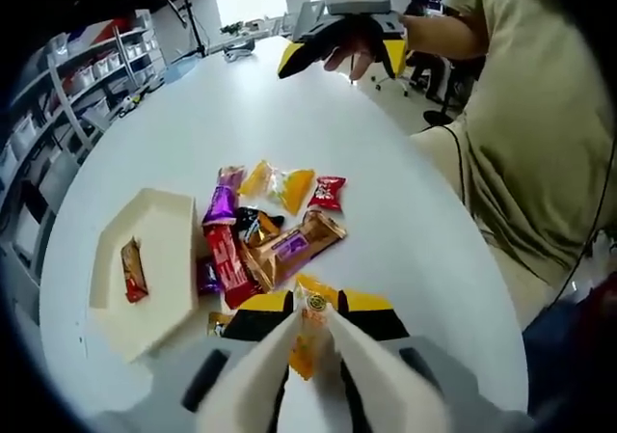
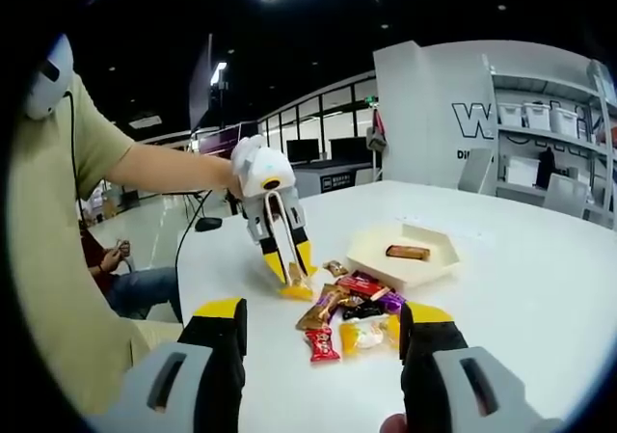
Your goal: Place the target food into the container with the food tongs after gripping and lifting it, then release it inside without dropping or visibly crushing the food.
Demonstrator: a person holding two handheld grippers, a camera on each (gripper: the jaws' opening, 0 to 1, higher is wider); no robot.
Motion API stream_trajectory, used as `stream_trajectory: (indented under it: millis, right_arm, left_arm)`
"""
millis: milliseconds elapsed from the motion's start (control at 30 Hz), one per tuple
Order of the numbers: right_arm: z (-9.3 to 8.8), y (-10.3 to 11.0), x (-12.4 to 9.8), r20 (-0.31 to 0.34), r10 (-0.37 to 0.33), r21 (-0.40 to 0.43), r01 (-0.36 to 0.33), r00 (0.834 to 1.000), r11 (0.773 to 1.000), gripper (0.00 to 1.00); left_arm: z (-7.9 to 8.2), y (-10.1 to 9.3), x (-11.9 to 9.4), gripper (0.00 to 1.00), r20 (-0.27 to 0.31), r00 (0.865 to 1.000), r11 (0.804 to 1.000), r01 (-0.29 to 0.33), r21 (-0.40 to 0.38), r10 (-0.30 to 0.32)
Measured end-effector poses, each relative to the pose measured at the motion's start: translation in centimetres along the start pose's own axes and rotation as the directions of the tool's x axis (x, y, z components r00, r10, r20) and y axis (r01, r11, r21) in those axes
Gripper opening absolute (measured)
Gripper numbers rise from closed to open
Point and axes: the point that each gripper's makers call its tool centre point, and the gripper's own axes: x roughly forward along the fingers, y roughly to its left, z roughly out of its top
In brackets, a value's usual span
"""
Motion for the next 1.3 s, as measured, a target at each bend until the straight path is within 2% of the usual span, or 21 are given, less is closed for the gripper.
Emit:
stream_trajectory:
  millis: [367,667,967,1300]
  right_arm:
    - [0.5,-0.1,-0.1,0.009,-0.001,-0.007,0.001,1.000,1.000,0.62]
    - [0.4,-0.1,-0.5,0.012,-0.007,-0.005,0.007,1.000,1.000,0.62]
    - [0.5,-0.2,-0.9,0.014,-0.013,-0.006,0.013,1.000,1.000,0.62]
    - [0.4,-0.3,-0.9,0.012,-0.017,-0.005,0.017,1.000,1.000,0.62]
  left_arm:
    - [2.9,0.9,-2.4,0.17,0.039,0.999,0.999,-0.022,0.025,0.021]
    - [5.2,2.8,-4.3,0.18,0.067,0.996,0.997,-0.057,0.048,0.054]
    - [6.4,5.2,-4.9,0.18,0.073,0.994,0.995,-0.085,0.052,0.081]
    - [7.9,7.9,-4.6,0.18,0.081,0.990,0.992,-0.120,0.049,0.116]
